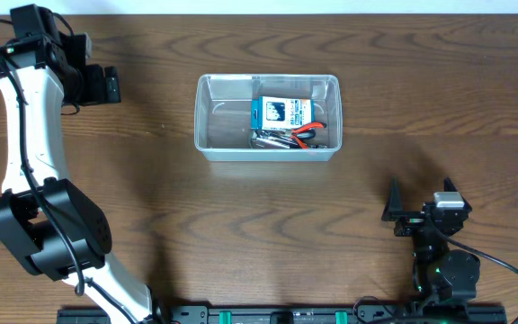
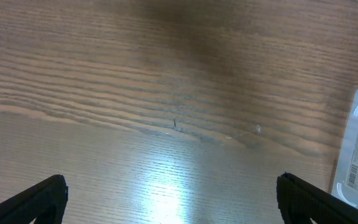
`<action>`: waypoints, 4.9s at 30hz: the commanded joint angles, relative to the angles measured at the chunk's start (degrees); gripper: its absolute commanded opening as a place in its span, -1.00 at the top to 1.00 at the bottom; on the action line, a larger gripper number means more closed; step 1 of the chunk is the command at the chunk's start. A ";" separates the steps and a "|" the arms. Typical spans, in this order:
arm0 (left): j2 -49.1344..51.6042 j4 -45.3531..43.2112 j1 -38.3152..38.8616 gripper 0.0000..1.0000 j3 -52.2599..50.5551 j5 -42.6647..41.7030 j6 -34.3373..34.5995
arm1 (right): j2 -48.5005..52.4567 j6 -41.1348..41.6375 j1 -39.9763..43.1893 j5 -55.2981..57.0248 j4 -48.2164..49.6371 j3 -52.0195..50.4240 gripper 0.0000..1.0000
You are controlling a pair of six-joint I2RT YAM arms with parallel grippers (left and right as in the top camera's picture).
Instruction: Pack container
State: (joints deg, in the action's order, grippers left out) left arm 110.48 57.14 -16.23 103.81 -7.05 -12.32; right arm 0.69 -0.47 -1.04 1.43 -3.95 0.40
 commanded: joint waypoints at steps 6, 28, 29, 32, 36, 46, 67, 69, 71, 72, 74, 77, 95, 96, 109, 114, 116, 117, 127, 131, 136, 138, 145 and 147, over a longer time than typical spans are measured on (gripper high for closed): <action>0.42 0.17 -0.13 -0.96 -0.44 0.68 -0.52 | -0.37 -0.90 -0.33 -0.39 -0.33 -0.09 -0.98; 0.42 0.17 -0.13 -0.96 -0.42 0.68 -0.52 | -0.37 -0.90 -0.33 -0.39 -0.33 -0.09 -0.98; 0.42 0.17 -0.13 -0.96 -0.44 0.68 -0.52 | -0.37 -0.90 -0.33 -0.39 -0.33 -0.09 -0.99; 0.42 0.17 -0.13 -0.96 -0.44 0.68 -0.52 | -0.37 -0.90 -0.33 -0.39 -0.33 -0.09 -0.98; 0.42 0.17 -0.13 -0.96 -0.44 0.68 -0.52 | -0.37 -0.90 -0.33 -0.39 -0.33 -0.09 -0.98; -6.84 0.20 2.10 -0.96 -0.46 0.68 -0.52 | -0.37 -0.90 -0.33 -0.39 -0.33 -0.09 -0.99; -40.02 0.20 28.04 -0.96 -1.33 0.68 -0.52 | -0.37 -0.90 -0.33 -0.39 -0.33 -0.09 -0.99; -41.90 0.17 28.02 -0.96 -3.10 0.68 -0.52 | -0.37 -0.90 -0.33 -0.39 -0.33 -0.09 -0.98; -44.46 0.17 27.78 -0.96 -6.60 0.70 -0.52 | -0.37 -0.90 -0.33 -0.39 -0.33 -0.09 -0.99; -46.01 0.07 27.34 -0.96 -9.01 0.70 -0.52 | -0.37 -0.90 -0.33 -0.39 -0.33 -0.09 -0.99; -49.35 -1.31 26.08 -0.96 -14.27 0.70 -0.52 | -0.37 -0.90 -0.33 -0.39 -0.33 -0.09 -0.98; -55.63 -5.16 23.69 -0.96 -24.06 0.70 -0.52 | -0.37 -0.90 -0.33 -0.39 -0.33 -0.09 -0.99; -91.69 -26.21 21.16 -0.96 -65.37 -5.46 -0.52 | -0.37 -0.90 -0.33 -0.39 -0.33 -0.09 -0.99; -92.91 -29.33 21.16 -0.96 -66.82 -5.68 -0.50 | -0.37 -0.90 -0.33 -0.39 -0.33 -0.09 -0.99; -101.42 -58.01 19.74 -0.96 -79.76 -5.97 -0.55 | -0.37 -0.90 -0.33 -0.39 -0.33 -0.09 -0.99; -104.10 -61.48 18.38 -0.96 -82.93 -5.97 -0.55 | -0.37 -0.90 -0.33 -0.39 -0.33 -0.09 -0.99; -105.39 -62.03 17.86 -0.96 -83.97 -5.97 -0.52 | -0.37 -0.90 -0.33 -0.39 -0.33 -0.09 -0.98; -106.18 -62.29 17.64 -0.96 -84.54 -5.97 -0.52 | -0.37 -0.90 -0.33 -0.39 -0.33 -0.09 -0.98; -110.36 -64.87 17.14 -0.96 -88.78 -5.75 -0.55 | -0.37 -0.90 -0.33 -0.39 -0.33 -0.09 -0.98; -110.36 -68.74 17.14 -0.96 -90.42 -5.75 -0.79 | -0.37 -0.90 -0.33 -0.39 -0.33 -0.09 -0.98; -110.38 -73.35 16.74 -0.96 -94.25 -3.85 -0.74 | -0.37 -0.90 -0.33 -0.39 -0.33 -0.09 -0.98; -110.38 -75.91 16.04 -0.96 -96.24 -3.87 -0.74 | -0.37 -0.90 -0.33 -0.39 -0.33 -0.09 -0.98; -110.38 -79.76 14.25 -0.96 -100.72 -3.85 -0.74 | -0.37 -0.90 -0.33 -0.39 -0.33 -0.09 -0.99; -110.38 -79.76 14.25 -0.96 -101.15 -3.85 -0.74 | -0.37 -0.90 -0.33 -0.39 -0.33 -0.09 -0.98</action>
State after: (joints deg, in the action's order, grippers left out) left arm 0.58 -21.78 -1.54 3.11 -11.57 -12.47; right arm 0.69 -0.69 -1.04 1.15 -3.99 0.40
